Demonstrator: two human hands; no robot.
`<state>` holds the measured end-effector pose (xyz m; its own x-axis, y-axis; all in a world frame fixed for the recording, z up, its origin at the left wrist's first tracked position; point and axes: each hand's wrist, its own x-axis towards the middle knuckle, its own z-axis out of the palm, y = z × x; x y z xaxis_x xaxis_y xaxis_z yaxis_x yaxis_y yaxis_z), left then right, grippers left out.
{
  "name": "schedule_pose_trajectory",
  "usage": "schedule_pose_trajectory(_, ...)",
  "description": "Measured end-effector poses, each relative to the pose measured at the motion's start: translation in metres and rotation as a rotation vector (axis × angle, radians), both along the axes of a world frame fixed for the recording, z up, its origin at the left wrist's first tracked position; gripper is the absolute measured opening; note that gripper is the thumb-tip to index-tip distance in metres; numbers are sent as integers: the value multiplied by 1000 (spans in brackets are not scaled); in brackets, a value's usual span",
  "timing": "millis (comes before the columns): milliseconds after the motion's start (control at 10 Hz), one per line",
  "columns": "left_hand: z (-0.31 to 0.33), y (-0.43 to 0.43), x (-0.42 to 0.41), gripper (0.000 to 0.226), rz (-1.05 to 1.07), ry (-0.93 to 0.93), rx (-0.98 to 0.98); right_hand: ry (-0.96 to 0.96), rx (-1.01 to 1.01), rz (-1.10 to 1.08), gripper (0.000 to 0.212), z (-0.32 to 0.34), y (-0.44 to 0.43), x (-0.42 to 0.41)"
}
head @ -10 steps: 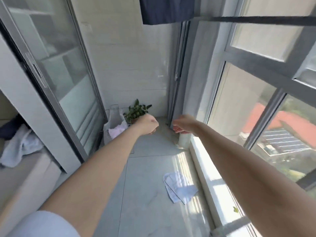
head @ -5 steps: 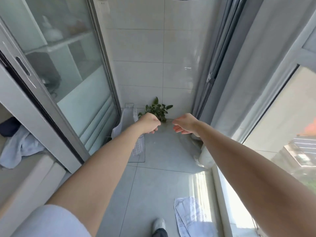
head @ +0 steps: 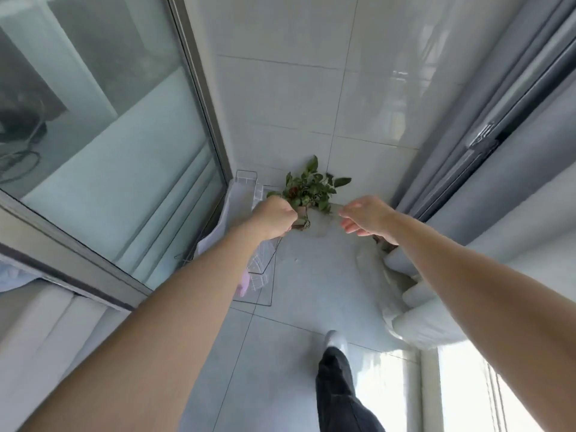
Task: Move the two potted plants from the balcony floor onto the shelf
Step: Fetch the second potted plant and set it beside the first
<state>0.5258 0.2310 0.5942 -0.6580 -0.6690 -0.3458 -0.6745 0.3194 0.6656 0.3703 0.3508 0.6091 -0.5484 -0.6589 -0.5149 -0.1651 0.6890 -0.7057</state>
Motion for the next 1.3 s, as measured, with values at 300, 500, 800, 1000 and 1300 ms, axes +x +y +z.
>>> schedule_pose_trajectory(300,-145,-134,-166,34,31,-70,68,-71,115,89,35,-150,-156,-149)
schedule_pose_trajectory(500,-243,-211,-248,25,94,-131,152,-113,158,102,36,-250,-254,-226)
schedule_pose_trajectory(800,-384,-323,-325,27,154,-197,242,-180,249,93,29,-402,-366,-304)
schedule_pose_trajectory(1000,-464,-363,-356,20,293,-180,354,-172,349,85,33,-496,-420,-343)
schedule_pose_trajectory(1300,-635,-375,-372,33,334,-251,486,-157,457,73,44,-675,-435,-376)
